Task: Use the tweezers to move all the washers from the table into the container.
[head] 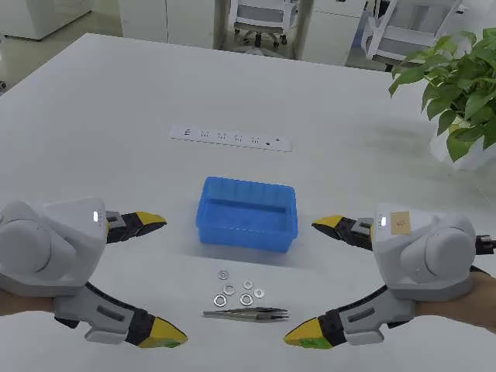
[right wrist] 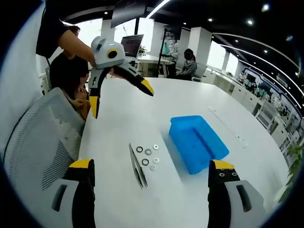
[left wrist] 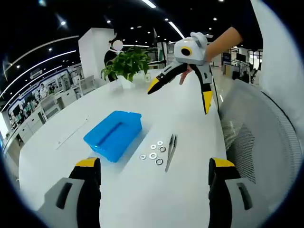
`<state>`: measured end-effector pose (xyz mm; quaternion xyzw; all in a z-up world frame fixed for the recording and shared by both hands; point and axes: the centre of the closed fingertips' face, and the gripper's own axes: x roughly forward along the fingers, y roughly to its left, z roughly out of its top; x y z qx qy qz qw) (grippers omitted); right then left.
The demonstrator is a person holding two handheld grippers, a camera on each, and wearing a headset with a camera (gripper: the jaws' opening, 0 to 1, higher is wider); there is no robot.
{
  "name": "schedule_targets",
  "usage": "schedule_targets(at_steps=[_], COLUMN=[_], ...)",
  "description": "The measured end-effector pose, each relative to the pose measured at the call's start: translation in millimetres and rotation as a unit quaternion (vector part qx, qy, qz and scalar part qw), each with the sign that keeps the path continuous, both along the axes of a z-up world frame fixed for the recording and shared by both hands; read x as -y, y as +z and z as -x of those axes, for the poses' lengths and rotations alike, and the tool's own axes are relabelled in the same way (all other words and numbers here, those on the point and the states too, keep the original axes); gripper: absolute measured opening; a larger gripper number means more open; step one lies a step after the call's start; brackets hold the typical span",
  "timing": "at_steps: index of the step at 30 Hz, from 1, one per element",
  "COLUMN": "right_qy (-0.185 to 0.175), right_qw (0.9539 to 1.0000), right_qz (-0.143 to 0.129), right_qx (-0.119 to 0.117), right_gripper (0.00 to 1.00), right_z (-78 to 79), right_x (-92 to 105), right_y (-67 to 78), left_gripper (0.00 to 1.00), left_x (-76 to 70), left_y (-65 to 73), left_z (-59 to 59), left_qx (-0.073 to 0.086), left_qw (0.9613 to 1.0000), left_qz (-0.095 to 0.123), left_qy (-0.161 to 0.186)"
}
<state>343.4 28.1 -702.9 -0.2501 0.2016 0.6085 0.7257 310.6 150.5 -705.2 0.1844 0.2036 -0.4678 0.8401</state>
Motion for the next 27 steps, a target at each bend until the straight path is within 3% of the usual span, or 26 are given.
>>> schedule_targets(at_steps=[27], right_qy=[0.004], right_qw=[0.9999], right_qz=[0.007], right_qx=[-0.007], right_gripper=[1.00], right_z=[2.0], right_x=[-0.7], right_y=[-5.8], left_gripper=[1.00], left_x=[0.7], left_y=[-6.1], left_z=[-0.2], left_qx=[-0.009], left_qw=[1.0000], left_qz=[0.004], left_qy=[0.002])
